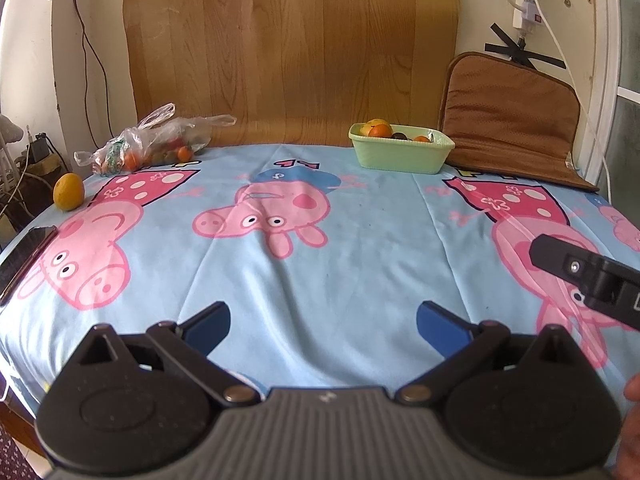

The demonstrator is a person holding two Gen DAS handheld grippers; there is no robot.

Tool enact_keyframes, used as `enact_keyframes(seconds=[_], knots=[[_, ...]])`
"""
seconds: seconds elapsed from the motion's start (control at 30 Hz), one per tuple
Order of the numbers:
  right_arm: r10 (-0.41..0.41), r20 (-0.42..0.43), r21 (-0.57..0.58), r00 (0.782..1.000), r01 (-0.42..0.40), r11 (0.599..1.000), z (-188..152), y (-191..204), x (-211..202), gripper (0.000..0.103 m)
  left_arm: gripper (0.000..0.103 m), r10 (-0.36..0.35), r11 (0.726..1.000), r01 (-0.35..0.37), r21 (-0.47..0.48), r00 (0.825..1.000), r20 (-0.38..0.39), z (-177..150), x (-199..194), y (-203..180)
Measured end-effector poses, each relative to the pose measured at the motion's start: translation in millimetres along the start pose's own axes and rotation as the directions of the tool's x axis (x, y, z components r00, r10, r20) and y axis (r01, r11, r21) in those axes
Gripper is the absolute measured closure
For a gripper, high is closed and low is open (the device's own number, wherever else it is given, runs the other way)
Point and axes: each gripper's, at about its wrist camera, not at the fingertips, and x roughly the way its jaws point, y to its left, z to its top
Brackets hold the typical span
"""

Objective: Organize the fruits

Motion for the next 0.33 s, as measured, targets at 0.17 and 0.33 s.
enact_keyframes(seconds=[0.17,0.33], knots=[[-0.002,0.005,0.002,1.0,0.002,1.0,0.9,-0.6,-1.3,0.003,0.0,-0.004,1.0,0.004,0.011,1.0,0.003,-2.0,0.4,-5.0],[-0.006,0.003,0.006,1.0,0.006,1.0,0.1,-3.2,-2.4,0.003,0.0,-0.001,1.0,0.001,0.024,1.0,0.007,-2.2,-0.4,-9.8]])
